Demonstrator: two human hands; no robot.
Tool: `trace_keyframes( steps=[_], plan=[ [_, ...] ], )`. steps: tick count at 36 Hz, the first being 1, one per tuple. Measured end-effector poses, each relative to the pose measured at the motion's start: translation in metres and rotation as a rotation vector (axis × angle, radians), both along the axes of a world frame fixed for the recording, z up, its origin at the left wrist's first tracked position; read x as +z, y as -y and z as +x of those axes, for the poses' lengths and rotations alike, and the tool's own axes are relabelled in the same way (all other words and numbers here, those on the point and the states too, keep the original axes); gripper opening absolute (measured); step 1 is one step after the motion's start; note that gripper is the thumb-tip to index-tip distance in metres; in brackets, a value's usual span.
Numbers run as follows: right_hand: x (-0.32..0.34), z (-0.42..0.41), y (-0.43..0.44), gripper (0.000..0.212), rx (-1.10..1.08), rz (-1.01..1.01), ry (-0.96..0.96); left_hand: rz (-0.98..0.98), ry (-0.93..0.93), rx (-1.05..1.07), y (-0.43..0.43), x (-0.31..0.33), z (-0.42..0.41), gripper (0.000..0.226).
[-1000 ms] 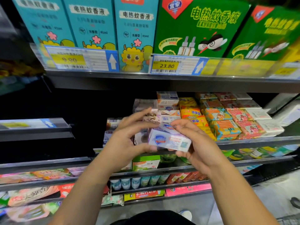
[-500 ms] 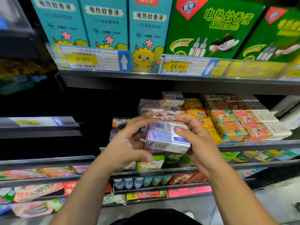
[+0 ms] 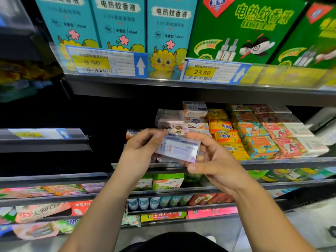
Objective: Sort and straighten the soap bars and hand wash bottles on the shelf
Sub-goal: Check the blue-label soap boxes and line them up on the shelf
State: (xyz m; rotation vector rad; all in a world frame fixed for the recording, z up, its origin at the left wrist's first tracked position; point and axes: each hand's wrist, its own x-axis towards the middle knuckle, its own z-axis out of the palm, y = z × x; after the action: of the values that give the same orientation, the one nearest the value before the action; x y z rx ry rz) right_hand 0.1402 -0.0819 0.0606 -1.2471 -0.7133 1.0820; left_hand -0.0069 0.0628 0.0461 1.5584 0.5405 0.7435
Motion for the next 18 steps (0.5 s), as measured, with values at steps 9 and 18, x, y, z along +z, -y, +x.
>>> trace_keyframes(
  steps=[9,18],
  plan=[
    [0.001,-0.002,-0.008,0.029,-0.224,-0.102,0.082,-0.057,-0.114,-0.339,-0.003,0.001,-0.007,0.041],
    [0.002,-0.001,-0.011,0.034,-0.320,-0.122,-0.127,-0.001,0.076,-0.415,-0.005,0.005,-0.007,0.058]
  ],
)
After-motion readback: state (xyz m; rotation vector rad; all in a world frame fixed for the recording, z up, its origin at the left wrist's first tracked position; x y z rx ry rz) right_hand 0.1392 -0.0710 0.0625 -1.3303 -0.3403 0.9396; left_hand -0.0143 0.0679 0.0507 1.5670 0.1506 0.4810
